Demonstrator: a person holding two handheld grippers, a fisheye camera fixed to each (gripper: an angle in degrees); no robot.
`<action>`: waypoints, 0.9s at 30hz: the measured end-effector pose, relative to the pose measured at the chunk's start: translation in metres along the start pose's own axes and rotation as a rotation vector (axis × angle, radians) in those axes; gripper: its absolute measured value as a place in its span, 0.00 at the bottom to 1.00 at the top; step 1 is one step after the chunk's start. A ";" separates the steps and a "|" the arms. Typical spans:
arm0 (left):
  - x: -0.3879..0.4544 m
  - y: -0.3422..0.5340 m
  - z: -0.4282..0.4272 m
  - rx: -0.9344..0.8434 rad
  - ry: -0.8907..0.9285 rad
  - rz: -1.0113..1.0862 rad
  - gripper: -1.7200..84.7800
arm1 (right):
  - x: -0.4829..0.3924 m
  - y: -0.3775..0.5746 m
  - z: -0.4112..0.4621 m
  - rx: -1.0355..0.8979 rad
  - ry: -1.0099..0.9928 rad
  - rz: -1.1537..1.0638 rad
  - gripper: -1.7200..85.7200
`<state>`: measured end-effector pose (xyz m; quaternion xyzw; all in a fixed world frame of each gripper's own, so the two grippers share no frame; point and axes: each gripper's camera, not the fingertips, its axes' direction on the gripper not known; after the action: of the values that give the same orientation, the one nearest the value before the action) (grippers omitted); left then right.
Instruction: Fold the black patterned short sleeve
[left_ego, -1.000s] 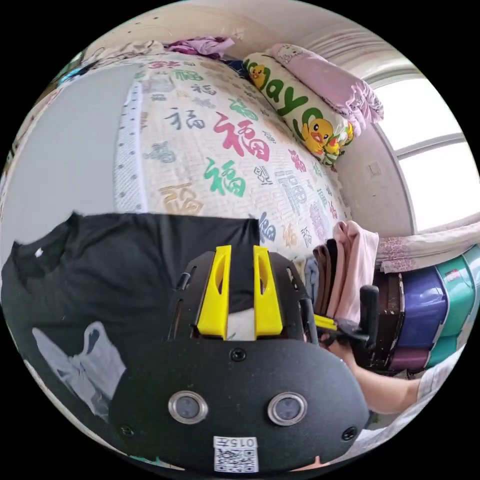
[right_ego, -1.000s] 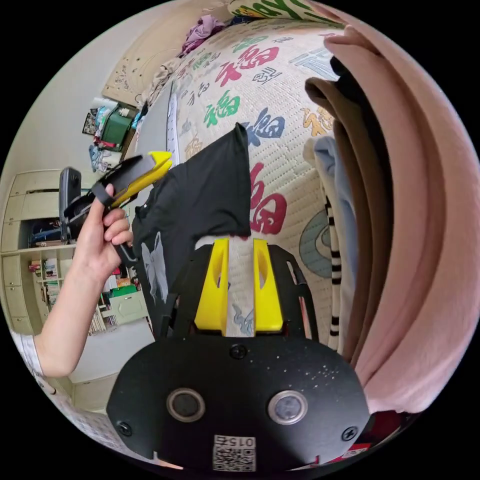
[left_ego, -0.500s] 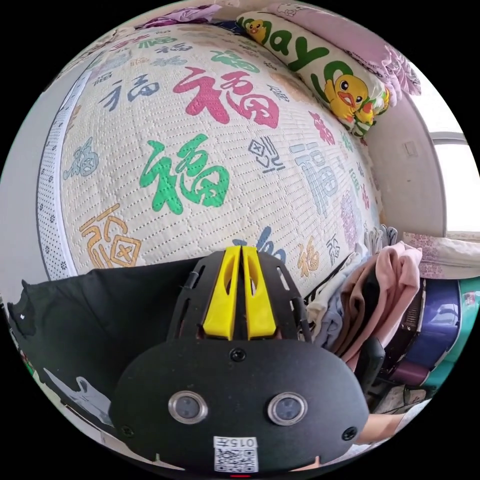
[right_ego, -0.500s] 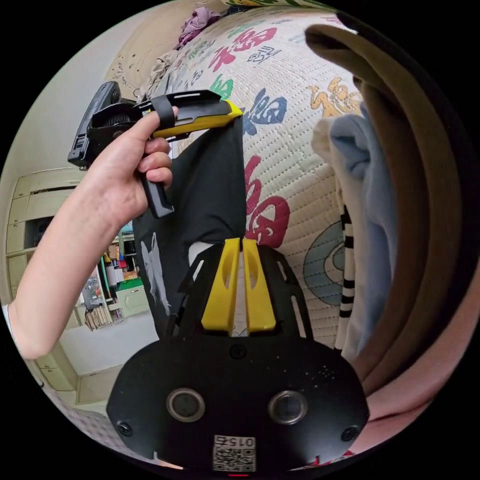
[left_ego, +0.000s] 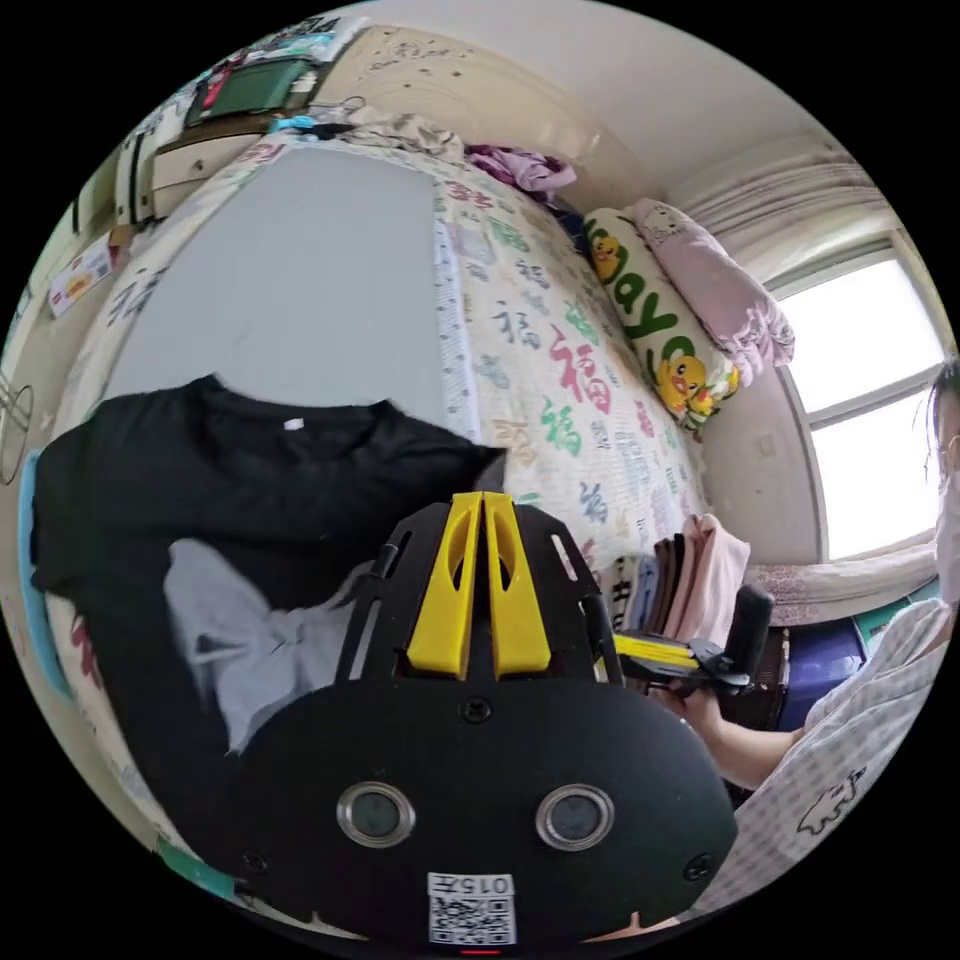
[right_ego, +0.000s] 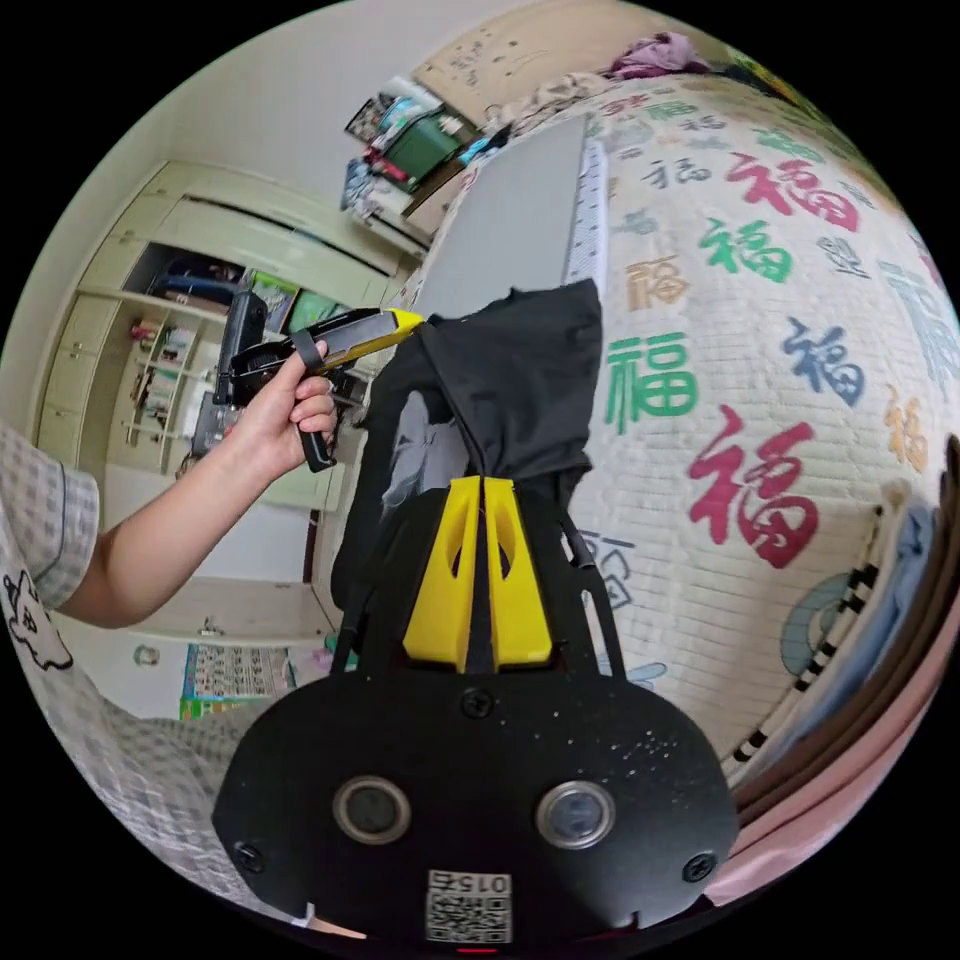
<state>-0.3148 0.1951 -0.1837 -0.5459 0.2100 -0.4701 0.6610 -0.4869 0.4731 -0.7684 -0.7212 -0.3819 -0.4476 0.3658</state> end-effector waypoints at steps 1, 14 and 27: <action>-0.019 0.012 -0.005 -0.016 -0.026 -0.033 0.01 | -0.003 -0.004 0.006 -0.023 -0.005 -0.010 0.02; -0.090 0.044 -0.019 -0.019 -0.064 -0.193 0.04 | 0.035 -0.041 -0.052 -0.192 0.089 -0.111 0.07; -0.011 -0.110 0.103 -0.178 0.043 0.131 0.09 | 0.085 -0.082 -0.169 -0.210 0.400 -0.257 0.09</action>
<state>-0.2815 0.2629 -0.0530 -0.5772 0.3003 -0.4169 0.6347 -0.5942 0.3814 -0.6189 -0.5979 -0.3419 -0.6613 0.2971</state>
